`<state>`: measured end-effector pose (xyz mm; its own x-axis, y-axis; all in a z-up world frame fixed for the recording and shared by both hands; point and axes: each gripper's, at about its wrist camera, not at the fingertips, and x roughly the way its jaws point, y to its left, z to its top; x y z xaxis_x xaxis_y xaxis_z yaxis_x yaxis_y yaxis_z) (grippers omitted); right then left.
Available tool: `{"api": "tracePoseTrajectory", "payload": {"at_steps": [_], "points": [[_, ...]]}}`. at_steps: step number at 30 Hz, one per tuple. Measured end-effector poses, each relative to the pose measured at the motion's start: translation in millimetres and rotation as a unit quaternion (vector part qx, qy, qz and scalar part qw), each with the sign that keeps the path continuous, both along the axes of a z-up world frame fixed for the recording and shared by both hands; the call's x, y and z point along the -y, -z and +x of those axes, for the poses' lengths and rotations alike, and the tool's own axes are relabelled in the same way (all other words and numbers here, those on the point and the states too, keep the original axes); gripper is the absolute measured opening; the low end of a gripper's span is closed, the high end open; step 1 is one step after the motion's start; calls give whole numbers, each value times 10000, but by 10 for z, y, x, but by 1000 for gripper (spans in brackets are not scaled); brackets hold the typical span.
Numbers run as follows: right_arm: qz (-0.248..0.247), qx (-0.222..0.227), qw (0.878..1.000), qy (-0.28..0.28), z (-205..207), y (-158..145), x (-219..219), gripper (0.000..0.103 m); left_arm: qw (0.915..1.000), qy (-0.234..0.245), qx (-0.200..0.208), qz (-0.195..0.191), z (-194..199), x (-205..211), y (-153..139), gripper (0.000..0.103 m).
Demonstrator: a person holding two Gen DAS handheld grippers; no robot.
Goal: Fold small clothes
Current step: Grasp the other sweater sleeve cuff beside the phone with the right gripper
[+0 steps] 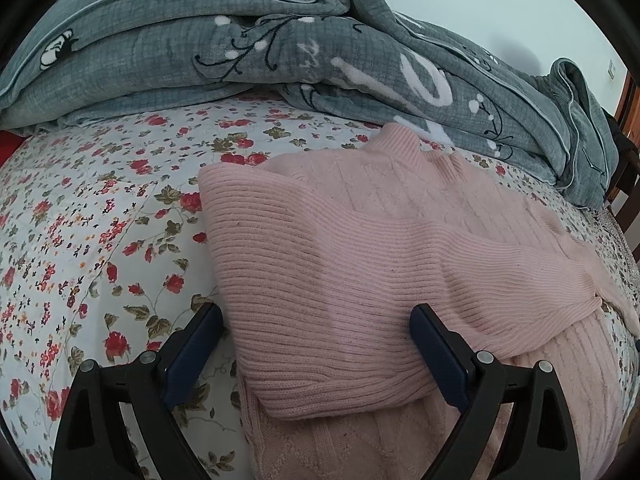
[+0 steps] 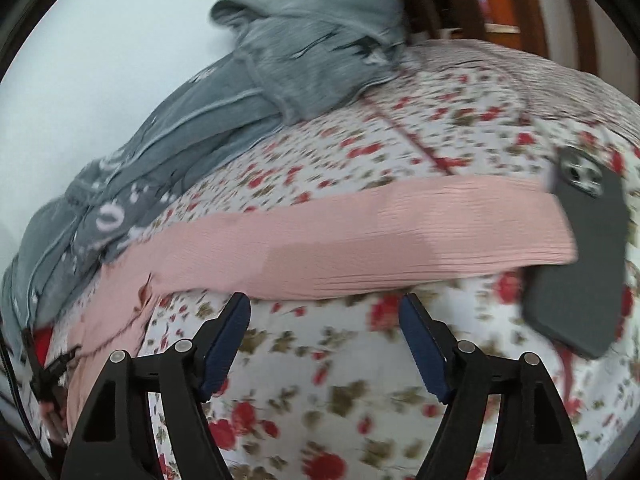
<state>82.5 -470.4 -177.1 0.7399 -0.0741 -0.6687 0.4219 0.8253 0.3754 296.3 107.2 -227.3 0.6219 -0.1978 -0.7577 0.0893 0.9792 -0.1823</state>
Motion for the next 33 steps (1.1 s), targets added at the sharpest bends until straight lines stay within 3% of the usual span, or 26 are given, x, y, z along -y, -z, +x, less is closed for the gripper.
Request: {"api": "tracePoseTrajectory", "payload": {"at_steps": [2,9,15,26,28,30,33], "points": [[-65,-18,9997,218,-26,-1,60,75,10000,0,1,4,2,-2,0,95],[-293,-104,9973,671,-21,33,182,57,10000,0,-1,6,6,4,2,96],[-318,-147,9954,888,20,60,313,48,10000,0,-2,5,6,-1,5,96],[-292,42,9906,1337,-49,44,469,42,10000,3,-3,9,9,0,7,96],[-460,12,9884,1447,-42,30,463,35,10000,5,-2,13,9,0,9,96],[-566,9,9870,1503,-33,27,475,11,10000,5,-1,7,10,1,9,96],[-569,115,9872,1488,-23,15,481,7,10000,5,3,8,7,-6,10,96]]}}
